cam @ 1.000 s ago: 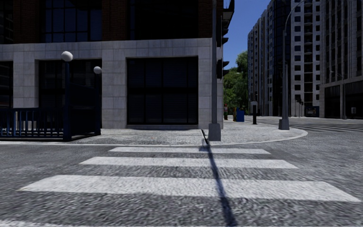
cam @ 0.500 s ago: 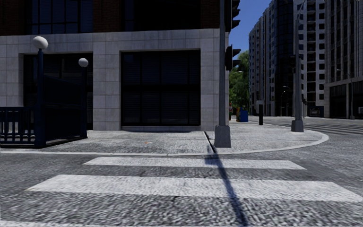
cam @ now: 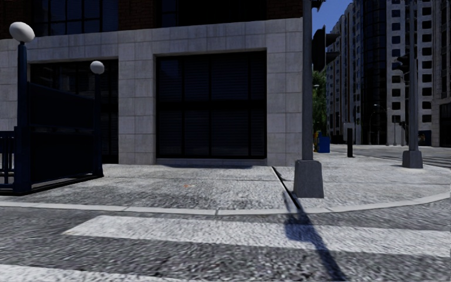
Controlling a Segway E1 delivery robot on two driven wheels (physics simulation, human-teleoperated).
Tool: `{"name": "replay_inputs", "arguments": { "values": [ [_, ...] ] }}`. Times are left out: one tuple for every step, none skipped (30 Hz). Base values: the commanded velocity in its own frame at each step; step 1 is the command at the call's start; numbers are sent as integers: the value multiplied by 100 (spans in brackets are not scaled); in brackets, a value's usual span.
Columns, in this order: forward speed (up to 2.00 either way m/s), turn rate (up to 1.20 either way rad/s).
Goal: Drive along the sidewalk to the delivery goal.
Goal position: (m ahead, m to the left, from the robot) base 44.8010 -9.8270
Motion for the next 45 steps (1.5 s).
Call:
{"name": "replay_inputs", "arguments": {
  "values": [
    [200, 0],
    [200, 0],
    [200, 0],
    [200, 0],
    [190, 0],
    [168, 0],
    [168, 0],
    [153, 0],
    [148, 0],
    [147, 0],
    [147, 0],
    [147, 0],
    [139, 0],
    [134, 0],
    [131, 0],
    [131, 0],
    [129, 0],
    [129, 0],
    [129, 0],
    [129, 0],
    [129, 0],
    [129, 0],
    [129, 0],
    [129, 0],
    [129, 0],
    [128, 0],
    [128, 0],
    [128, 0],
    [128, 0],
    [128, 0],
    [128, 0],
    [128, 0],
    [128, 0],
    [128, 0],
    [128, 0],
    [128, 0],
    [128, 0],
    [128, 0],
    [128, 0],
    [128, 0],
    [128, 0],
    [128, 0],
    [128, 0],
    [128, 0],
    [128, 0]
  ]
}}
